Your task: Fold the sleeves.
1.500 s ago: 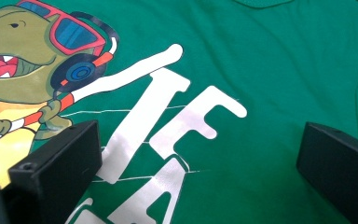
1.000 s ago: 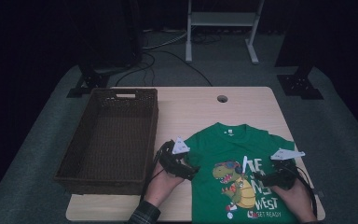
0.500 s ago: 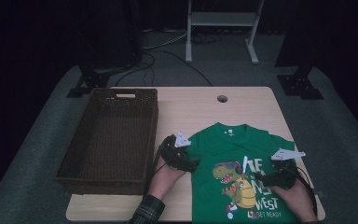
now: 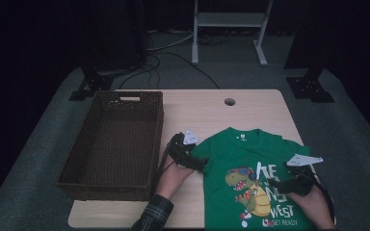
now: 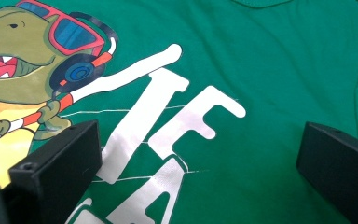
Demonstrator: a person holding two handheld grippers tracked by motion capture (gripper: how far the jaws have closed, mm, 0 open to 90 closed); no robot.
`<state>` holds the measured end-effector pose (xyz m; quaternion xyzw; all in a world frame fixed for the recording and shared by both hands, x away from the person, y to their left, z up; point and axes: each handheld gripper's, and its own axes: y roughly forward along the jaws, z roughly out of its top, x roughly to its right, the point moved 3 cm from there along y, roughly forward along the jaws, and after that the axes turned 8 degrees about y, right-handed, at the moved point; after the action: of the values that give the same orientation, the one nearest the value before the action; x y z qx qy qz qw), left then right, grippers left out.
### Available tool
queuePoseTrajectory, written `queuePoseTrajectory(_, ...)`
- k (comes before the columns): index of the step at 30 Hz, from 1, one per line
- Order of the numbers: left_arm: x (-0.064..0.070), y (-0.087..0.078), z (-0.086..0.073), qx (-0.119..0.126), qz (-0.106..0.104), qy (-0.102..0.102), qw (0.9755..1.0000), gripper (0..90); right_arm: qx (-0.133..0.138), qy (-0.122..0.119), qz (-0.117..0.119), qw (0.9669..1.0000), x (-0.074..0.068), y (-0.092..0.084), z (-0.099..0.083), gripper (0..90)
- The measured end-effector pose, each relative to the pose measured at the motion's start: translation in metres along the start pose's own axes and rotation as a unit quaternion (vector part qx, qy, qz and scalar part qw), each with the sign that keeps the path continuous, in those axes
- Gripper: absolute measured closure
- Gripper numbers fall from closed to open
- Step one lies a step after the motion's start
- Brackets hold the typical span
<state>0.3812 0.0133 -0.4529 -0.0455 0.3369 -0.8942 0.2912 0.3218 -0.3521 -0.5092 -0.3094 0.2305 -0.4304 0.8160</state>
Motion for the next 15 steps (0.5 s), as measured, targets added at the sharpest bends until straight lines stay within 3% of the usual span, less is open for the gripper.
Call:
queuePoseTrajectory(3, -0.003, 0.001, 0.001, 0.003, 0.005, 0.004, 1.0000, 5.9, 0.000, 0.001, -0.001, 1.0000, 0.003, -0.001, -0.001, 0.0)
queuePoseTrajectory(5, -0.005, 0.002, 0.001, 0.009, 0.003, 0.006, 0.9999, 10.9, 0.000, 0.001, -0.002, 1.0000, 0.004, -0.002, -0.001, 0.0)
queuePoseTrajectory(15, -0.016, 0.007, -0.004, 0.006, 0.002, -0.013, 0.9999, 18.6, 0.000, 0.001, -0.002, 1.0000, 0.004, -0.002, -0.001, 0.0)
